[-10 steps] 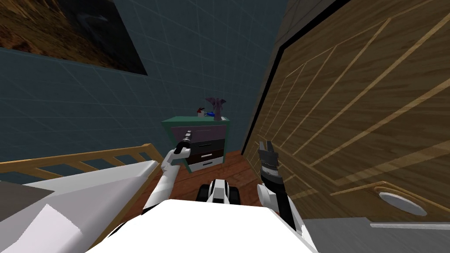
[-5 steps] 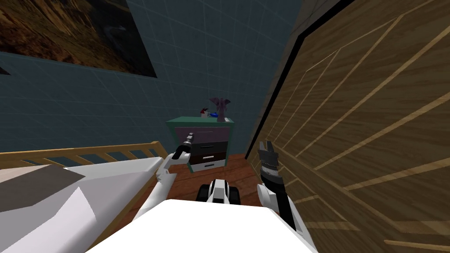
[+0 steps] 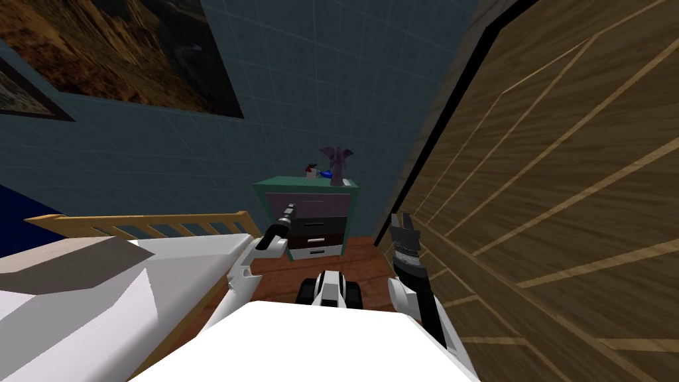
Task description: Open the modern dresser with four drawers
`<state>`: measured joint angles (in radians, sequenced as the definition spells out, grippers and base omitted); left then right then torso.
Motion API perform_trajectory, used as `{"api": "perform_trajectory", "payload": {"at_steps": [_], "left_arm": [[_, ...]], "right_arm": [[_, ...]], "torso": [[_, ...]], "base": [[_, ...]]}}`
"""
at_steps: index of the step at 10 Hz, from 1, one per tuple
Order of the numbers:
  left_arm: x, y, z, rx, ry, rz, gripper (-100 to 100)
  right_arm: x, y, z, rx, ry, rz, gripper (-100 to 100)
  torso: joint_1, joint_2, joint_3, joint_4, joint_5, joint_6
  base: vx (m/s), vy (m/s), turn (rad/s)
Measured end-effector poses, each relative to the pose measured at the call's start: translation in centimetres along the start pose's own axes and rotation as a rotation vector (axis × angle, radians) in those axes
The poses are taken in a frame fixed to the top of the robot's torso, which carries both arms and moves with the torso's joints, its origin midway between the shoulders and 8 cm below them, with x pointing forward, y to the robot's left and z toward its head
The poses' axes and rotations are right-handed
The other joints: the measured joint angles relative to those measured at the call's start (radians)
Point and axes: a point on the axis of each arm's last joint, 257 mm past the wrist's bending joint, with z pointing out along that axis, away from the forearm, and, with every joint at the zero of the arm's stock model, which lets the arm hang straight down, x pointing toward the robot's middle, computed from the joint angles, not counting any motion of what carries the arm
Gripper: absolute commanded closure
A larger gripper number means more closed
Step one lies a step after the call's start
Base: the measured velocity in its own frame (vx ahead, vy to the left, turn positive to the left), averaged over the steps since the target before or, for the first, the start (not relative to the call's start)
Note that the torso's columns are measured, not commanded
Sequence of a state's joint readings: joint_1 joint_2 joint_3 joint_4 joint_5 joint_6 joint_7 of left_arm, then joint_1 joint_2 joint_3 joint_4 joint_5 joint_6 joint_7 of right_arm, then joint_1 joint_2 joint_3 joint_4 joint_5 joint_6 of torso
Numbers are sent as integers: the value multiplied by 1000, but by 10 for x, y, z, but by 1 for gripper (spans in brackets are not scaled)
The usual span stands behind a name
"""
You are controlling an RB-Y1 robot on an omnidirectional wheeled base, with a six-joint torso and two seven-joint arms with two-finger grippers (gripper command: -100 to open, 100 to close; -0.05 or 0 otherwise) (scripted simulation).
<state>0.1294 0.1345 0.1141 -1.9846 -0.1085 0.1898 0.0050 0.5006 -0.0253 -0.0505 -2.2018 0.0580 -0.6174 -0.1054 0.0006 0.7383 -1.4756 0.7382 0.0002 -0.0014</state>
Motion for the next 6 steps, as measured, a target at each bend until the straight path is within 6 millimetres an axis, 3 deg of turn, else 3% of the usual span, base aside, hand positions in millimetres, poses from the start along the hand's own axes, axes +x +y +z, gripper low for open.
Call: {"api": "perform_trajectory", "payload": {"at_steps": [1, 3, 5, 6], "left_arm": [[11, 0, -10, -3, 24, -14, 100], [23, -5, -21, -3, 59, -37, 100], [39, -10, -38, -5, 92, -62, 100], [39, -10, -38, -5, 93, -63, -100]], "right_arm": [[0, 0, 0, 0, 0, 0, 0], [0, 0, 0, 0, 0, 0, 0], [0, 0, 0, 0, 0, 0, 0], [0, 0, 0, 0, 0, 0, 0]], "torso": [[-1, -2, -1, -1, 0, 2], [-1, -2, -1, 0, 0, 0], [0, 2, 1, 0, 0, 2], [1, 3, 2, 1, 0, 2]], "base": [[63, -29, -68], [110, -44, 243], [31, -22, -10], [11, -20, -10]]}}
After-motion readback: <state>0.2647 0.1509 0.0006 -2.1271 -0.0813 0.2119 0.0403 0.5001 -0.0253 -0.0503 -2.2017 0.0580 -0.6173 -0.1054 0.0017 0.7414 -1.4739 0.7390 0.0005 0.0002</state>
